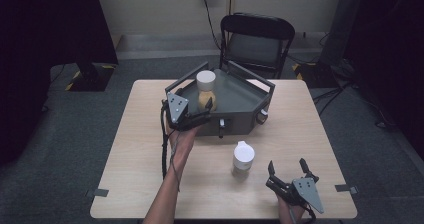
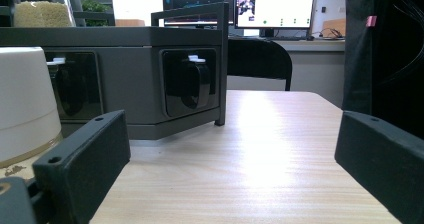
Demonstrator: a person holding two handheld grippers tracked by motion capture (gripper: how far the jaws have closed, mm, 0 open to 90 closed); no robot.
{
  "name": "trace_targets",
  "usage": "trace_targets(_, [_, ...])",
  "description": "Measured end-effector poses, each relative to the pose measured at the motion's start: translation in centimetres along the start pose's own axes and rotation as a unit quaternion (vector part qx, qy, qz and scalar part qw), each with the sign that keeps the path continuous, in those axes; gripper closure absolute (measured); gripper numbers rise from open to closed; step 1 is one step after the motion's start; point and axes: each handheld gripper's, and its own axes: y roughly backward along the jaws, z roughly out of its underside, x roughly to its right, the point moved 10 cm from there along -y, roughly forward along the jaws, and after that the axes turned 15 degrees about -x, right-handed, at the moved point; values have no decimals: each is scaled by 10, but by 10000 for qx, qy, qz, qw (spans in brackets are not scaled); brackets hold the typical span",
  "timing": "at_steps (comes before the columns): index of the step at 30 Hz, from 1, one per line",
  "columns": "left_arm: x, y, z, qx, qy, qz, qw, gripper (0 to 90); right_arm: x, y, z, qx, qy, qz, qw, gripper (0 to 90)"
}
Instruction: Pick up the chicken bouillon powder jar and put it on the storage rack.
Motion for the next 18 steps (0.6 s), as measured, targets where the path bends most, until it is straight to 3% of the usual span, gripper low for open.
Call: trace_targets(18, [0,33,17,180,-3,-67,9998,0,0,0,0,0,3,2,10000,2])
